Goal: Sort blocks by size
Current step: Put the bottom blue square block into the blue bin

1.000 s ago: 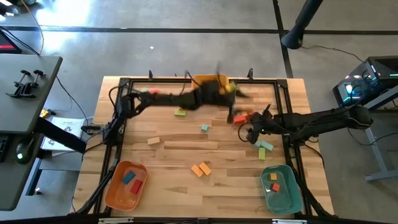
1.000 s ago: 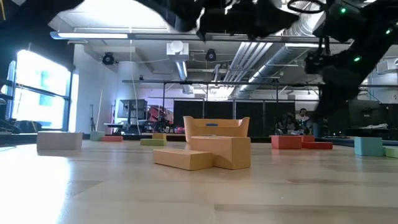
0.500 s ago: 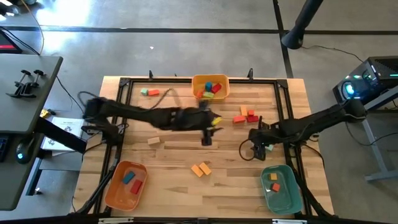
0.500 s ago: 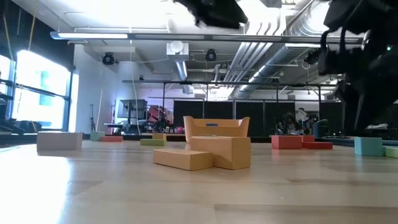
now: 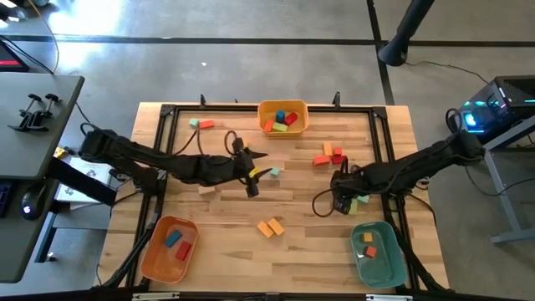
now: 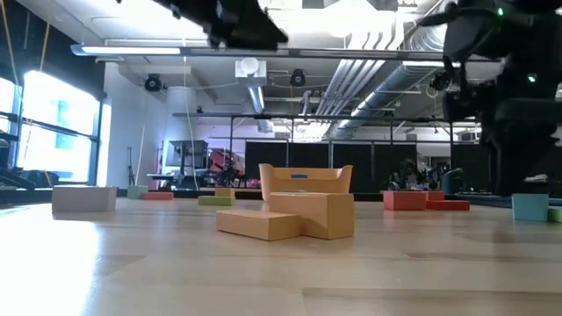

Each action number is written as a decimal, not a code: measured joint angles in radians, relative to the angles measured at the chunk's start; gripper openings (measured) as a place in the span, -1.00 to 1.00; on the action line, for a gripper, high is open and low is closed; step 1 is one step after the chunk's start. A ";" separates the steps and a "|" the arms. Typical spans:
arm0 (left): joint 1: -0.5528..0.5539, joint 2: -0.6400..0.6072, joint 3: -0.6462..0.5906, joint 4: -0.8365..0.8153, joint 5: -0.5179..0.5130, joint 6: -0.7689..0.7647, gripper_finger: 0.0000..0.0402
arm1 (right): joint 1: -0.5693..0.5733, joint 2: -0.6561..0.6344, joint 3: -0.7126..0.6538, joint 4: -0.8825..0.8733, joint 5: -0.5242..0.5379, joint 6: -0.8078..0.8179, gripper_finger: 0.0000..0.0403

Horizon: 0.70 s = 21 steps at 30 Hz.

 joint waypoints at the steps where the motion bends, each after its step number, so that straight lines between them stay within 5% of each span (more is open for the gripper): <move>1: 0.000 -0.006 -0.002 0.020 -0.001 -0.001 0.04 | 0.000 0.000 0.019 -0.034 0.009 0.036 0.11; 7: -0.011 -0.004 -0.037 0.025 -0.001 -0.009 0.04 | -0.005 0.000 0.058 -0.196 -0.074 0.249 0.11; 17: -0.029 -0.004 -0.054 0.078 0.002 -0.002 0.04 | -0.005 0.001 -0.058 0.065 -0.073 0.264 0.11; 21: -0.030 -0.004 -0.054 0.085 0.004 -0.002 0.04 | -0.004 0.001 -0.067 0.098 -0.062 0.282 -0.07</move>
